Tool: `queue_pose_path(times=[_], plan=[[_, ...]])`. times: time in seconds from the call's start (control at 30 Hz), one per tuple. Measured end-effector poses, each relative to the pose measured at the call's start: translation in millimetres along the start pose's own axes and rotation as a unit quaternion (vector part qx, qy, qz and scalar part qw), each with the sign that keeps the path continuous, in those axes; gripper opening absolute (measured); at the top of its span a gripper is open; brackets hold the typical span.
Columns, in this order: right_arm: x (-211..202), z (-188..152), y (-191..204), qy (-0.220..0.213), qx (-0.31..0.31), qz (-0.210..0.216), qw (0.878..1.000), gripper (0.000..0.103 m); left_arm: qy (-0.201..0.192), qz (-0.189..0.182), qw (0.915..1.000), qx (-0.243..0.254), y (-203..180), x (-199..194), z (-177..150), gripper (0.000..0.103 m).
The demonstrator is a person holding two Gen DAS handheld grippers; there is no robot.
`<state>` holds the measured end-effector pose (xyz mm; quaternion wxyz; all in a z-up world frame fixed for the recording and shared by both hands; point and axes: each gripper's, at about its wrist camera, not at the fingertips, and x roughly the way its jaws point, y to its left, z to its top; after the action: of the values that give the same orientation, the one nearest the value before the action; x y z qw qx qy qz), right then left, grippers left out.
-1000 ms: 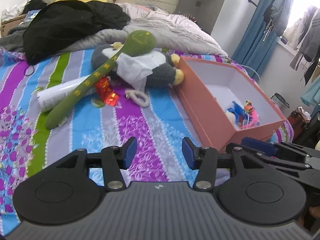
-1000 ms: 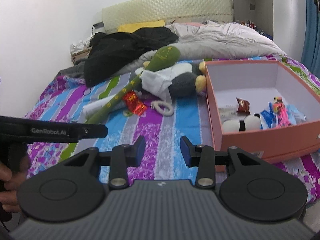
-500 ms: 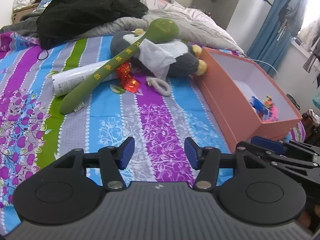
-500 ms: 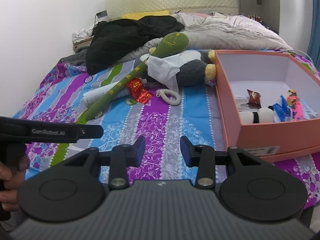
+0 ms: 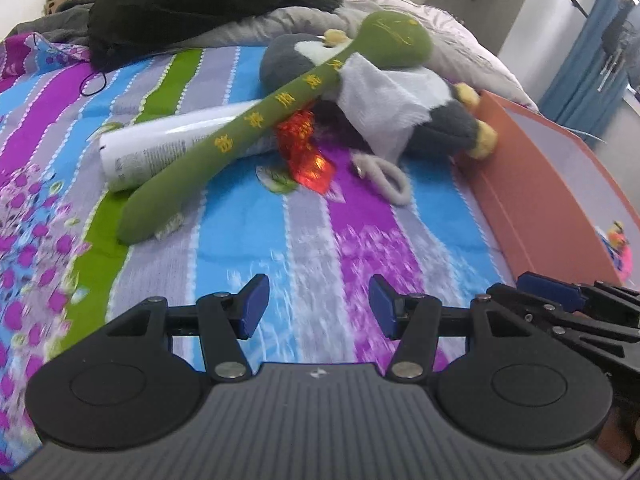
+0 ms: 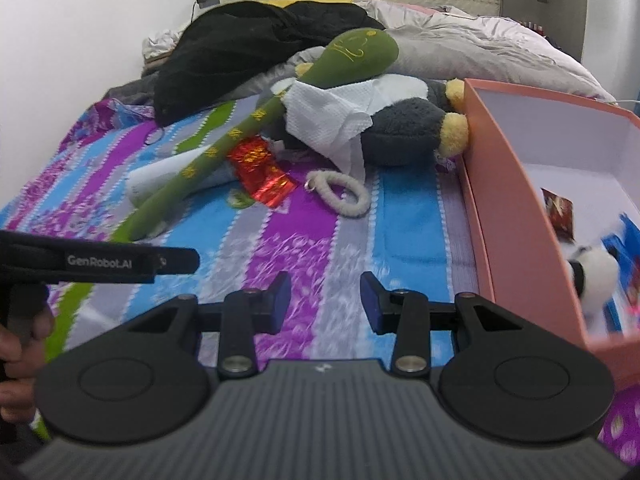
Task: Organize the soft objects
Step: 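Grasp the white fuzzy hair tie with the right tool while the left tool grasps the red candy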
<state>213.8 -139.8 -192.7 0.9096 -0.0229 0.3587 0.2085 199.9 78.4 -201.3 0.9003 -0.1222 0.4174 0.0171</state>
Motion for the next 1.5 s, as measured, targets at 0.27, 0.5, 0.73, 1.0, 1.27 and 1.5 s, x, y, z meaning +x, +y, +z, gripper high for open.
queue_pose_path(times=[0.27, 0.5, 0.73, 1.0, 1.27, 1.5], plan=[[64.8, 20.1, -10.2, 0.004, -0.015, 0.0, 1.0, 0.041, -0.03, 0.021, 0.9989, -0.029, 11.6, 66.5, 33.6, 0.061], [116.6, 33.9, -20.2, 0.016, -0.031, -0.013, 0.999, 0.054, -0.049, 0.039, 0.998, -0.011, 9.7, 105.8, 50.3, 0.061], [146.0, 41.4, -27.8, 0.012, -0.023, -0.007, 1.0, 0.056, -0.062, 0.042, 0.997, -0.018, 16.1, 128.8, 61.0, 0.061], [164.1, 46.2, -29.3, -0.015, 0.004, 0.004, 1.0, 0.052, -0.089, 0.032, 0.9945, -0.046, 12.5, 133.4, 67.7, 0.061], [157.6, 48.8, -28.9, -0.011, 0.011, -0.005, 1.0, 0.013, -0.088, 0.019, 0.9917, -0.091, 12.2, 135.3, 73.2, 0.029], [136.3, 39.0, -22.3, -0.004, 0.005, -0.005, 1.0, 0.013, -0.086, 0.018, 0.9931, -0.078, 5.7, 114.3, 65.1, 0.024]])
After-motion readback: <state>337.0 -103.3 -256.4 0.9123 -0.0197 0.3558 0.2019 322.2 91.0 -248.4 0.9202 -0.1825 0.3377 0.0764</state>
